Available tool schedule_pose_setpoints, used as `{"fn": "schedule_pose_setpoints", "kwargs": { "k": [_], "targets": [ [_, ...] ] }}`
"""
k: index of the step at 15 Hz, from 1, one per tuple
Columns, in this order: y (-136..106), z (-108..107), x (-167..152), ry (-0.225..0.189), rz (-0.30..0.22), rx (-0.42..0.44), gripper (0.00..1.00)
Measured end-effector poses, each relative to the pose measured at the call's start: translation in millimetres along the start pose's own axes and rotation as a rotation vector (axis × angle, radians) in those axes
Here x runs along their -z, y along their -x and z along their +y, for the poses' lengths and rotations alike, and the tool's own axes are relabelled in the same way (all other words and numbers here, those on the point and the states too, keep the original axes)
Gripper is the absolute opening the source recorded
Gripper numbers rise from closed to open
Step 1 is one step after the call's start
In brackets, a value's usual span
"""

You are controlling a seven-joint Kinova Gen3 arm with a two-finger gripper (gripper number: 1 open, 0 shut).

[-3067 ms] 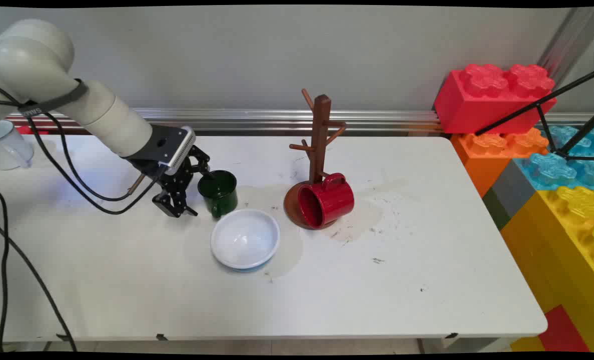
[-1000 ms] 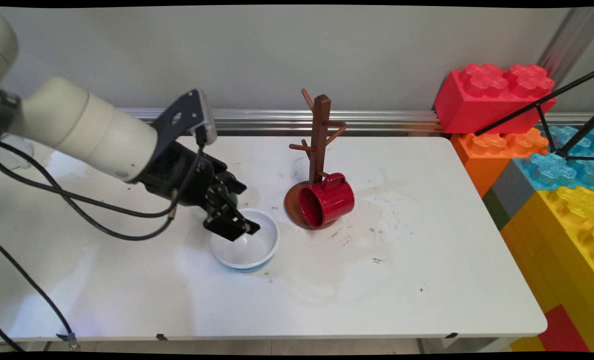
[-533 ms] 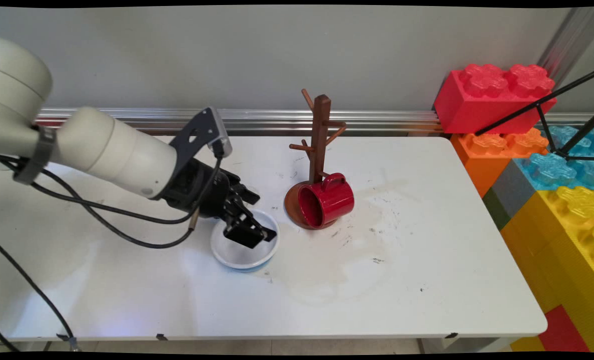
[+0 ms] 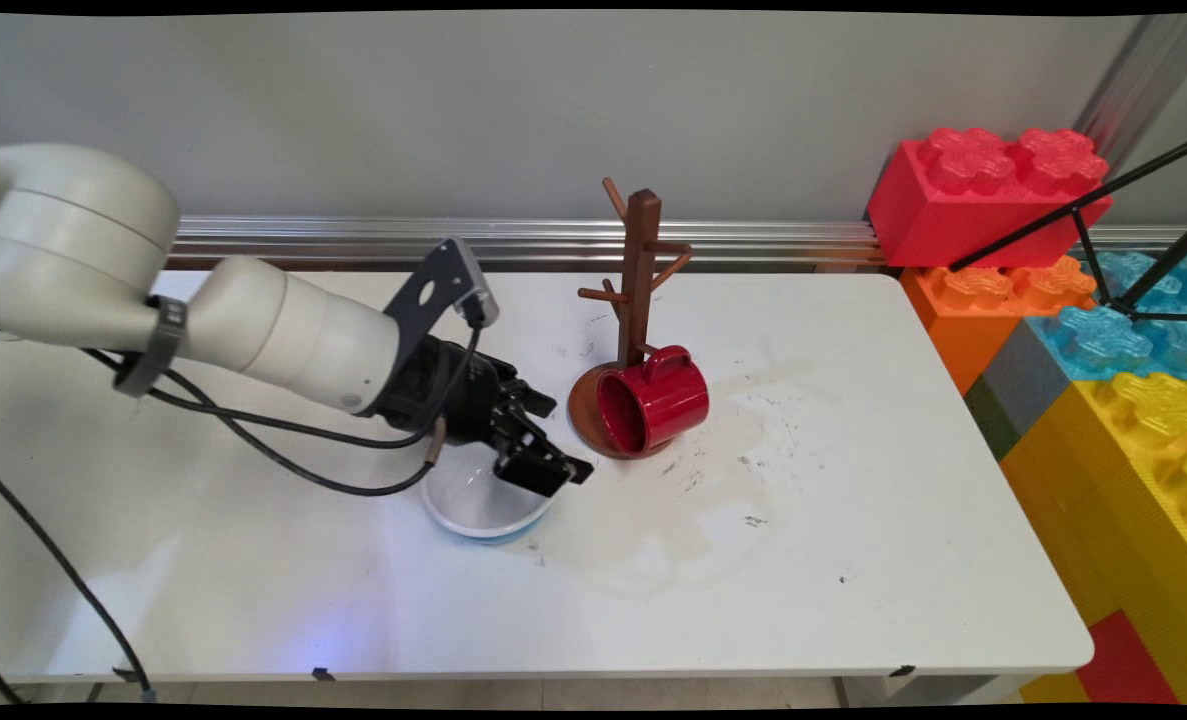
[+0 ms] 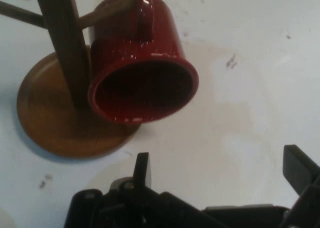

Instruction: Pick up the red mug from the rack

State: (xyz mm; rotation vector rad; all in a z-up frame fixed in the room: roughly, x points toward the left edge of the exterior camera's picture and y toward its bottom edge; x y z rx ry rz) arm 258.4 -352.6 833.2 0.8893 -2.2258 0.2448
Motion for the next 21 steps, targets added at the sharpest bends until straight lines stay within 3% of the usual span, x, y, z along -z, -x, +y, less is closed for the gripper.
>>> {"fn": "schedule_pose_setpoints", "kwargs": {
  "k": [7,21],
  "targets": [
    [2.5,-9.4,-30.4,0.01,0.065,0.063,1.0],
    [4.4,-14.5,-84.1,0.049,0.179,0.282,1.0]
  ]
}}
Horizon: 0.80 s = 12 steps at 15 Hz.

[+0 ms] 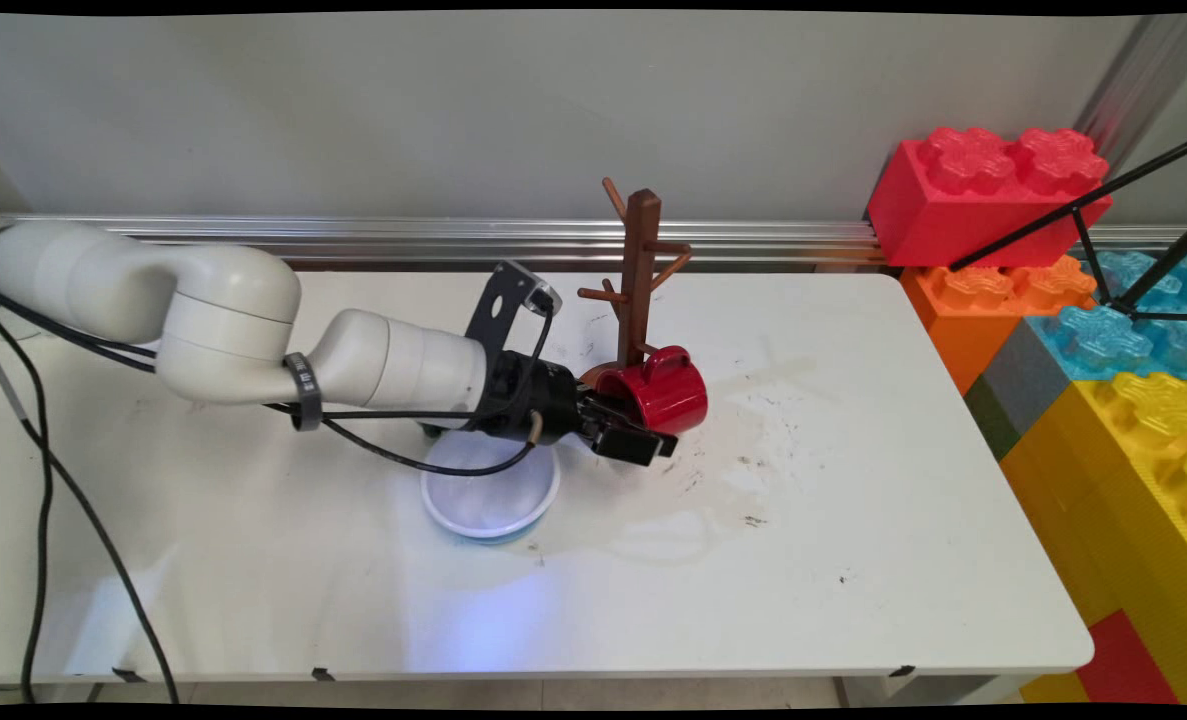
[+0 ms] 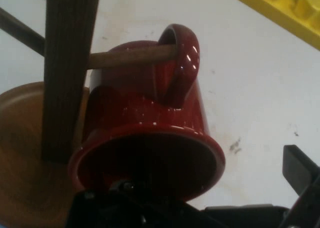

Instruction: Pick up the red mug from the rack

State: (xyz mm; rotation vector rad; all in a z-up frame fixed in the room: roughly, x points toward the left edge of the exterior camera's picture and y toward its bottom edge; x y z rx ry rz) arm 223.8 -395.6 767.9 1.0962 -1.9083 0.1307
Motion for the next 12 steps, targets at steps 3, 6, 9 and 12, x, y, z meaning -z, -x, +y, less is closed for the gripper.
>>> {"fn": "schedule_pose_setpoints", "kwargs": {
  "k": [3,6,9,12],
  "targets": [
    [0.4,-0.5,-7.7,0.003,0.016,0.048,1.0],
    [0.9,-0.8,-12.7,0.005,0.026,0.082,1.0],
    [1.9,-1.2,-17.2,0.005,0.035,0.118,1.0],
    [2.6,-1.6,-20.5,0.004,0.042,0.148,1.0]
  ]
}}
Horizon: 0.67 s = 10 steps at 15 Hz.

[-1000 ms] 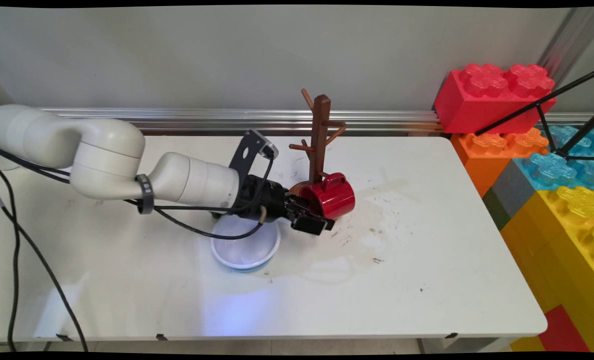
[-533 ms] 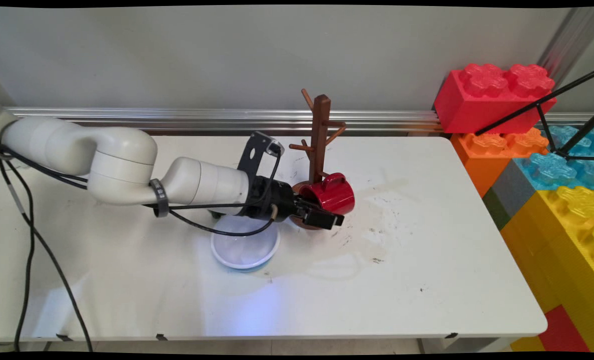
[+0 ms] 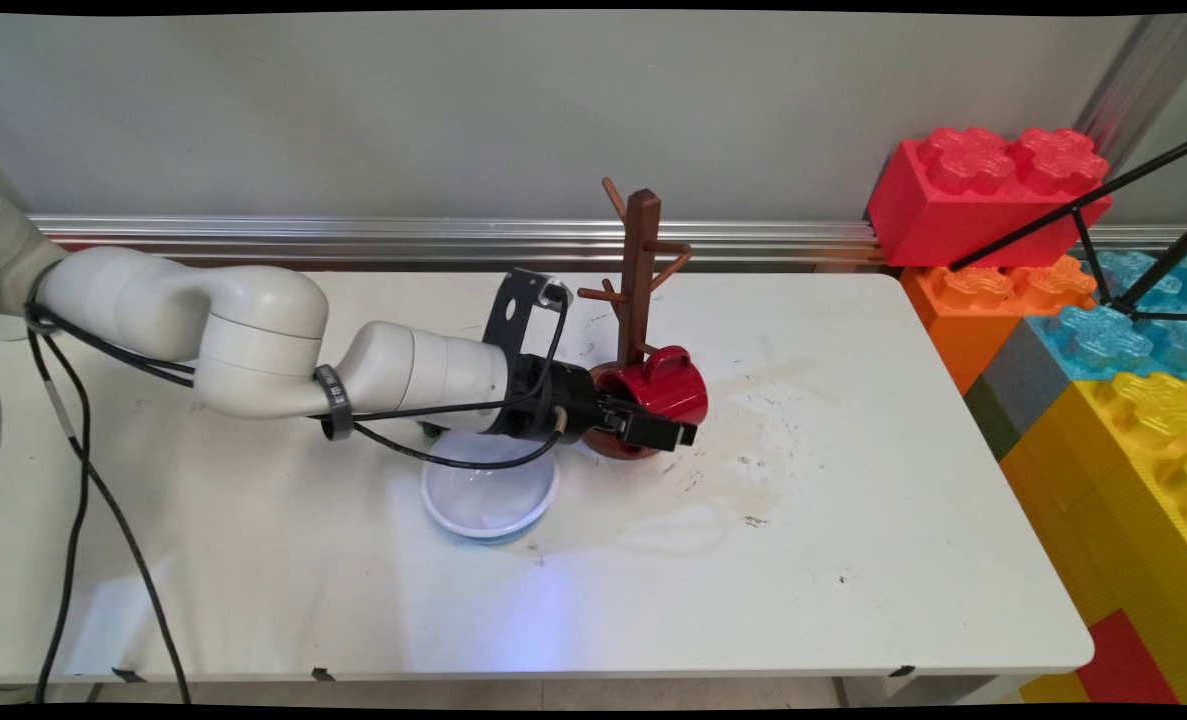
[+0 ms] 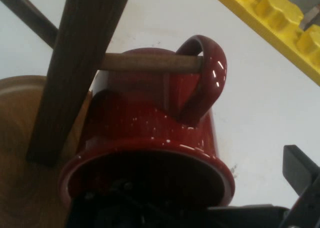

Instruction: Pick up the red mug from the rack, then place the picked object on the table

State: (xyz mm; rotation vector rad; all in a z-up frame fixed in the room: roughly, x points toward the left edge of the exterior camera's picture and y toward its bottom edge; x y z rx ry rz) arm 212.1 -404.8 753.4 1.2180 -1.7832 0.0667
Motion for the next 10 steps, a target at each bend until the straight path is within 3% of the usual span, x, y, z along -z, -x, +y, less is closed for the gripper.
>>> {"fn": "schedule_pose_setpoints", "kwargs": {
  "k": [2,3,10],
  "targets": [
    [0.2,-0.5,-1.7,-0.003,0.004,0.019,1.0],
    [0.4,-0.8,-2.1,-0.005,0.006,0.026,0.0],
    [2.5,-4.1,-2.2,-0.014,0.006,0.052,0.0]
  ]
}}
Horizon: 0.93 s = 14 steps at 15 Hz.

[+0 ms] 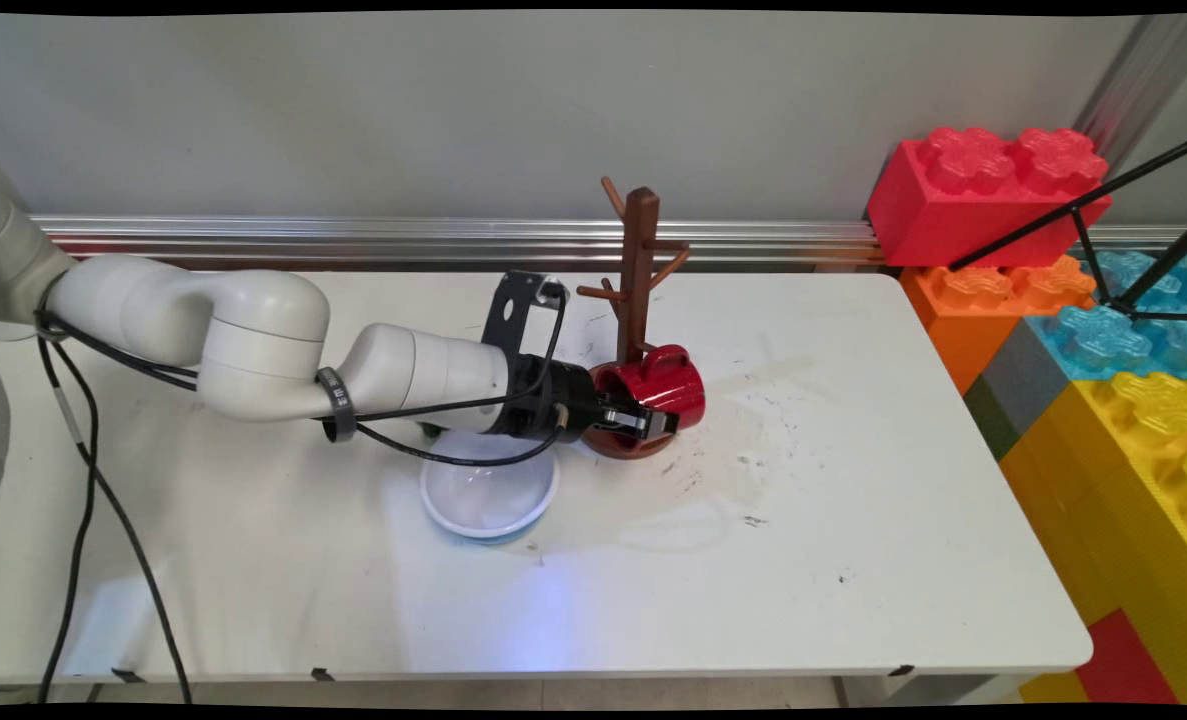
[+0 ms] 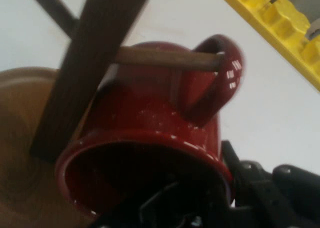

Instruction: Place the picked object on the table

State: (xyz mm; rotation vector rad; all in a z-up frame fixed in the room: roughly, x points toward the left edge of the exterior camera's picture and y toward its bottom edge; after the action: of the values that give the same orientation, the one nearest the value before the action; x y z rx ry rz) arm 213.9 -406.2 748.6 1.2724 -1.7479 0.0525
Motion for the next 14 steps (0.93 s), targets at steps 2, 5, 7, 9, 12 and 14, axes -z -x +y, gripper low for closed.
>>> {"fn": "schedule_pose_setpoints", "kwargs": {
  "k": [2,5,7,9,12,14],
  "targets": [
    [0.6,-1.5,1.0,-0.002,-0.004,0.002,0.0],
    [1.5,-2.3,4.2,0.005,-0.009,0.005,0.0],
    [1.8,-1.6,6.9,0.016,-0.011,0.01,0.0],
    [1.4,0.7,9.7,0.032,-0.011,0.015,0.0],
    [-0.7,5.1,11.9,0.055,-0.008,0.022,0.0],
    [-1.9,8.3,13.4,0.07,-0.007,0.026,0.0]
  ]
}}
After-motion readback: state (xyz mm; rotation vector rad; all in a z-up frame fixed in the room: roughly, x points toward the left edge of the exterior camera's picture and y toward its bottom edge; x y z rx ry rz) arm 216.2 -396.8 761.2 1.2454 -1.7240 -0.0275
